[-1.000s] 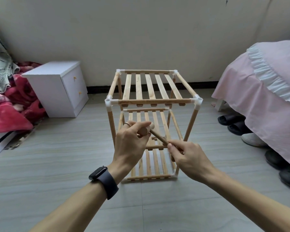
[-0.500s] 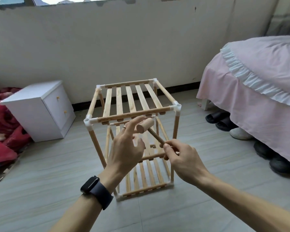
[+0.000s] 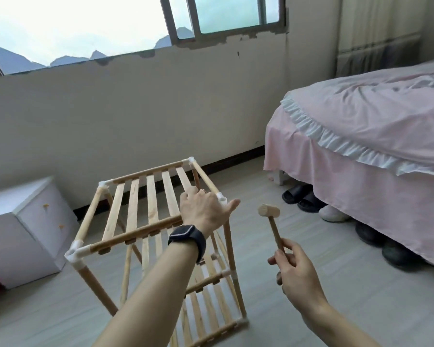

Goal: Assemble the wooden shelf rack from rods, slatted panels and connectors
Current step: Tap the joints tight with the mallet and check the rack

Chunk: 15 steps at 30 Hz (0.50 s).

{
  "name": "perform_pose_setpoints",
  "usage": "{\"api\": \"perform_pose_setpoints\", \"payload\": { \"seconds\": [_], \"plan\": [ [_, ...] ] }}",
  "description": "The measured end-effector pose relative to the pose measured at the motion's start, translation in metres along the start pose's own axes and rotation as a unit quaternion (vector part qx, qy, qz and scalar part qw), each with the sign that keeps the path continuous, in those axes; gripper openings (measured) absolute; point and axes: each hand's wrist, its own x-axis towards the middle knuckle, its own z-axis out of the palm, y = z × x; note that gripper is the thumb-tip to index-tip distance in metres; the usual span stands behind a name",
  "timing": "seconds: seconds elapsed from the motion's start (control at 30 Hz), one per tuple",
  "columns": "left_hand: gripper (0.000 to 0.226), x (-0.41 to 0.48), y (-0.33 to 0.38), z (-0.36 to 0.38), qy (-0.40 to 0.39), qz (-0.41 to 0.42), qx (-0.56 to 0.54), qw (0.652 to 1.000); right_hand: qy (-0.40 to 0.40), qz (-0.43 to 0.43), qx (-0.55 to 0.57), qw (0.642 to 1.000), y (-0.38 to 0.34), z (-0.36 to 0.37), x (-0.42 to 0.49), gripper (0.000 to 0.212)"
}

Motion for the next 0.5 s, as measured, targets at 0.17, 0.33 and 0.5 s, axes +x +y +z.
{"api": "perform_pose_setpoints", "payload": {
  "seconds": [0.17, 0.33, 0.5],
  "plan": [
    [0.052, 0.009, 0.003, 0.009, 0.015, -0.058, -0.125, 0.990, -0.021, 0.041, 0.002, 0.999, 0.023, 0.001, 0.002, 0.012],
    [0.053, 0.001, -0.029, -0.007, 0.049, -0.074, -0.227, 0.970, -0.027, -0.001, -0.038, 0.999, 0.022, 0.001, 0.014, 0.011],
    [0.049, -0.024, -0.082, -0.045, 0.098, -0.101, -0.328, 0.934, -0.040, -0.068, -0.102, 0.992, 0.005, 0.015, 0.029, 0.012]
  ]
}}
